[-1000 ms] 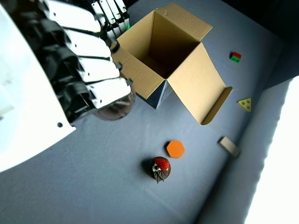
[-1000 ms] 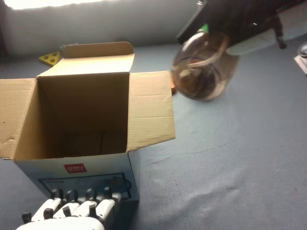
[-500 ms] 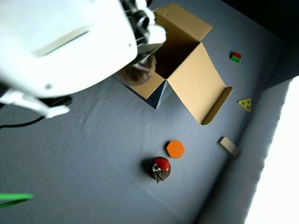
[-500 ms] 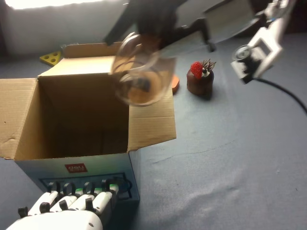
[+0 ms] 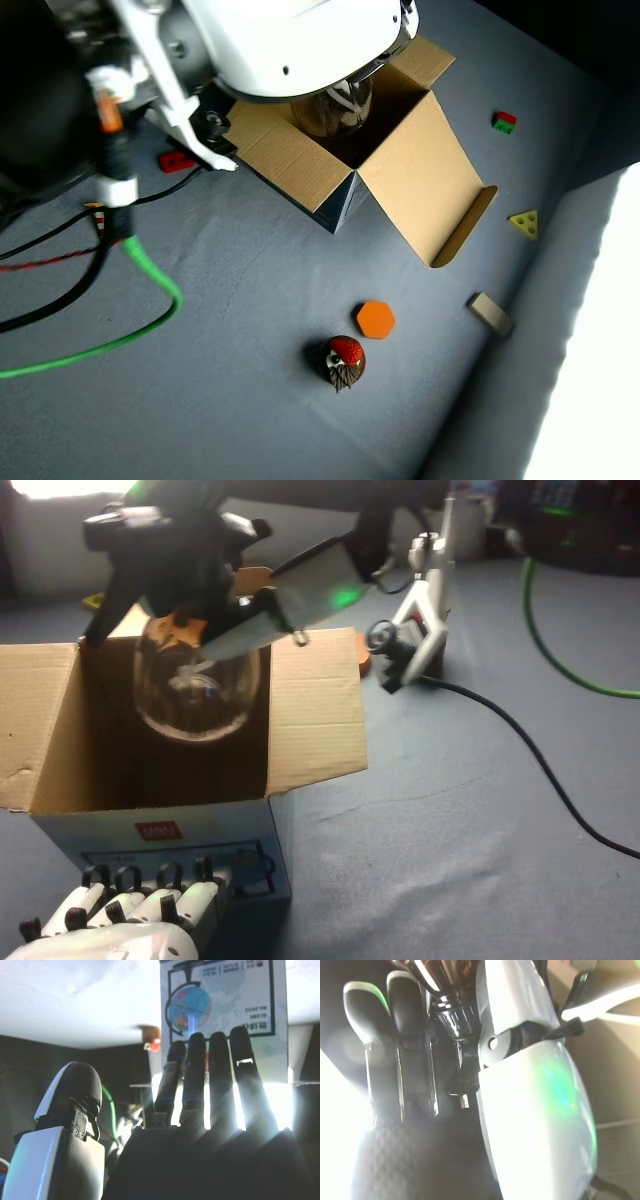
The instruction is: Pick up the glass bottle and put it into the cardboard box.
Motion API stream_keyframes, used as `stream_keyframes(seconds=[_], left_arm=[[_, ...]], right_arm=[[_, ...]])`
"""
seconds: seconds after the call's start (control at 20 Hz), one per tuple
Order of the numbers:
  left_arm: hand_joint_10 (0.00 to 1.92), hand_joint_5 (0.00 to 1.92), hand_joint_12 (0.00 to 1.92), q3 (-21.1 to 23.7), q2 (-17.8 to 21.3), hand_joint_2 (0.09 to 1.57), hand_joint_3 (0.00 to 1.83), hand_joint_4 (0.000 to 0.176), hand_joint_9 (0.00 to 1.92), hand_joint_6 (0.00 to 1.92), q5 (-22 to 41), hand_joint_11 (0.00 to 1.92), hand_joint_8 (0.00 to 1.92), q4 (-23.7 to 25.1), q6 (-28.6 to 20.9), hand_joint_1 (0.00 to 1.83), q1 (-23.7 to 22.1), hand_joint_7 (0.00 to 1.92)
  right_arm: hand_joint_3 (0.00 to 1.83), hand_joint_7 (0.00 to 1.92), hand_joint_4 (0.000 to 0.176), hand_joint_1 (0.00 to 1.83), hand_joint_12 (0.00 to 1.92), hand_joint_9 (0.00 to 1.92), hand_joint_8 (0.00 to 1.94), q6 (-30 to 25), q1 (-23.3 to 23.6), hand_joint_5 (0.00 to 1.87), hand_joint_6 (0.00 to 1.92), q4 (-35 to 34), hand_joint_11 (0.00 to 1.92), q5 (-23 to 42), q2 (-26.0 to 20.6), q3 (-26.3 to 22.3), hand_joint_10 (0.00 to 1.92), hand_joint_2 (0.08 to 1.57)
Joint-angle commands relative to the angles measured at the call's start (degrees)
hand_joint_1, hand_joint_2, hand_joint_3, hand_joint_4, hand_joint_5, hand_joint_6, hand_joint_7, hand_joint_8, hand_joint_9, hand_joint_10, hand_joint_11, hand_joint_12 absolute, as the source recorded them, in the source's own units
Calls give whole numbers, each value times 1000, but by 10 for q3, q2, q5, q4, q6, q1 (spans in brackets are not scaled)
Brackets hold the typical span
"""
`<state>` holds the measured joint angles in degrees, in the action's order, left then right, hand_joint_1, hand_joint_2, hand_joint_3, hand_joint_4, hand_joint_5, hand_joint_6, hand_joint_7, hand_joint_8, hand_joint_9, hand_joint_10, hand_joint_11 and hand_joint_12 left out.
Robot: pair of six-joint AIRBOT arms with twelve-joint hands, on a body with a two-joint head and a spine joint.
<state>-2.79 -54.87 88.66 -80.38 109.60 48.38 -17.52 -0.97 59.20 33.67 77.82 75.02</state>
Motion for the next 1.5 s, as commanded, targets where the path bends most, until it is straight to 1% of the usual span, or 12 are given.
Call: stream_keyframes(seconds=[0.0,0.15,0.2,0.4,0.6,0.7,0.8,0.85,0.95,1.0,1.15,1.45], left_arm=[[0,150,746,2,-3,1250,1,0,186,1,34,0,1,49,-2,98,-1,227],[5,155,668,1,-4,1254,2,0,168,3,34,0,2,49,-2,80,-1,220],[15,170,767,1,-4,1255,2,0,195,8,34,0,12,49,-2,79,-1,256],[8,170,767,-2,-7,1256,1,0,186,5,34,0,0,58,-2,78,2,236],[8,178,796,-6,-12,1255,1,0,189,6,34,0,5,68,-24,82,19,255],[3,160,720,-6,-13,1255,0,0,169,2,36,0,2,68,-24,83,22,218],[22,183,905,-7,-15,1256,0,0,220,9,36,0,12,69,-24,78,23,262],[22,180,929,-8,-16,1256,0,0,223,7,36,0,13,70,-24,78,25,267],[5,161,761,-10,-20,1257,0,0,188,6,36,0,5,75,-25,75,27,242],[5,165,740,-11,-22,1257,0,0,189,9,36,0,3,78,-27,75,29,235],[14,201,830,-14,-25,1257,0,0,221,16,36,0,8,84,-32,78,34,271],[6,204,850,-19,-27,1256,0,0,211,8,36,0,3,95,-36,78,40,272]], right_arm=[[0,992,0,1380,1479,978,998,7,3,847,1057,-41,838,19,4,-2,1204,1116],[0,993,0,1380,1475,979,997,31,-10,850,1062,-37,834,-1,27,-2,1198,1115],[0,993,0,1380,1474,979,996,36,-12,850,1062,-37,834,-12,33,-2,1197,1115],[0,999,0,1380,1478,978,987,84,-26,850,1061,-36,846,-24,51,-2,1199,1114],[0,1004,0,1381,1475,982,974,95,-31,847,1065,-30,842,-50,66,-1,1198,1113],[0,1009,0,1381,1472,975,970,99,-36,850,1060,-29,836,-52,74,1,1205,1113],[0,1006,0,1381,1472,976,970,102,-37,852,1060,-30,832,-64,80,1,1204,1113],[0,1007,0,1381,1472,976,969,103,-38,851,1060,-30,832,-72,82,1,1204,1113],[0,1006,0,1381,1474,977,970,103,-40,853,1057,-30,836,-72,83,1,1205,1113],[0,1006,0,1381,1478,979,967,103,-41,856,1057,-30,851,-73,83,1,1202,1112],[0,1013,0,1382,1467,986,954,107,-43,864,1047,-30,859,-73,83,1,1191,1108],[0,1015,0,1382,1470,979,950,119,-44,864,1041,-30,842,-73,81,1,1207,1109]])
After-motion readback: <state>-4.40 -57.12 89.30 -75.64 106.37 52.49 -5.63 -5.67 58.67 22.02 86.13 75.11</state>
